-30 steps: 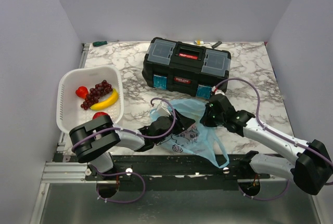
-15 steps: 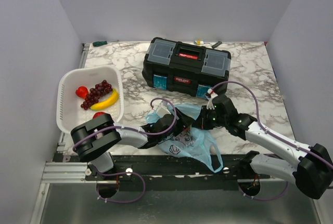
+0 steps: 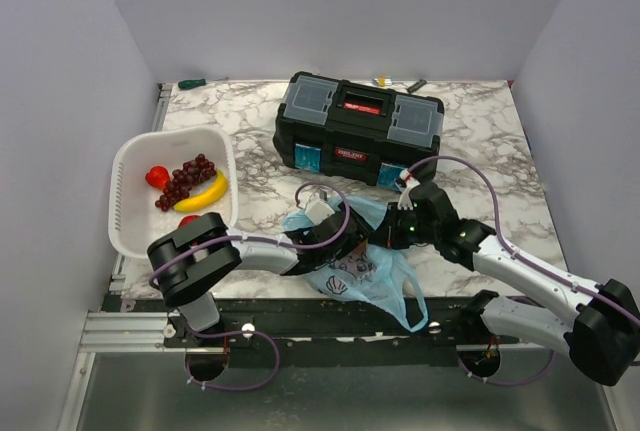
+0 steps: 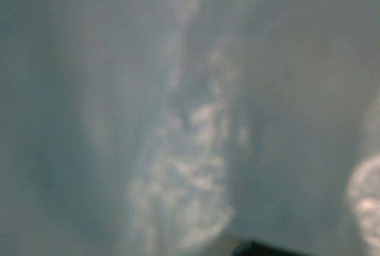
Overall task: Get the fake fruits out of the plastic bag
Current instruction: Take out the fake fruit from the plastic bag.
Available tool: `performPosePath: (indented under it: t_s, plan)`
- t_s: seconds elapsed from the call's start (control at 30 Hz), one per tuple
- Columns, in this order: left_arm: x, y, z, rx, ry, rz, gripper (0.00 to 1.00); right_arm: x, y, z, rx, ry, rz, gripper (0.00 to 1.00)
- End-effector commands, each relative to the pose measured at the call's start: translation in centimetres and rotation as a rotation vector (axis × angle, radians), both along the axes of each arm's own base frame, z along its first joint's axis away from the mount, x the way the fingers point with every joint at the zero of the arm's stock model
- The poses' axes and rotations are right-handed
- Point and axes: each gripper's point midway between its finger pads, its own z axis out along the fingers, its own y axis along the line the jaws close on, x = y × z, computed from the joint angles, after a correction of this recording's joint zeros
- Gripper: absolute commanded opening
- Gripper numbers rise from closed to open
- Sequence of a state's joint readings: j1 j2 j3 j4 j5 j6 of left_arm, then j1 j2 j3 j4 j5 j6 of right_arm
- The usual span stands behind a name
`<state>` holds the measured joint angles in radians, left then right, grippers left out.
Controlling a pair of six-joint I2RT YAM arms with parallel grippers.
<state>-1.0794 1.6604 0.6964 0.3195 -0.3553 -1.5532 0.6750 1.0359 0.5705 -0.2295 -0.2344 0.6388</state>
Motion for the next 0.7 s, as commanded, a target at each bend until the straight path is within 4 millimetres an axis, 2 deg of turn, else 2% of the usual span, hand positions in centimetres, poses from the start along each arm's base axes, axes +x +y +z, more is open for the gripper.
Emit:
performPosePath:
  t_s: [0.0, 0.13, 0.23, 0.33, 0.47, 0.53, 0.67]
  plan:
    - [-0.7, 0.0, -2.7, 0.077, 0.042, -0.011, 0.71, -0.4, 0.5, 0.3, 0.027, -0.007, 0.026, 0.01]
    - [-1.0, -0.5, -4.7, 0.094, 0.082, -0.015, 0.69, -0.3, 0.0, -0.3, 0.0, 0.001, 0.001, 0.01]
    - [-1.0, -0.6, -5.7, 0.105, 0.099, -0.014, 0.59, -0.2, -1.1, -0.8, -0.049, 0.021, -0.049, 0.01]
    - [-1.0, 0.1, -6.4, 0.126, 0.095, -0.002, 0.49, -0.3, -2.4, -1.1, -0.106, 0.045, -0.106, 0.01]
    - [-0.7, 1.0, -5.8, 0.133, 0.046, 0.002, 0.35, -0.7, -4.8, -1.5, -0.201, 0.093, -0.209, 0.01]
    - [-0.6, 1.3, -5.1, 0.135, 0.014, -0.005, 0.29, -0.9, -4.8, -1.4, -0.193, 0.118, -0.233, 0.01]
    - [-0.2, 2.2, -3.4, 0.15, -0.063, -0.009, 0.27, -1.2, -5.9, -2.0, -0.235, 0.188, -0.324, 0.01]
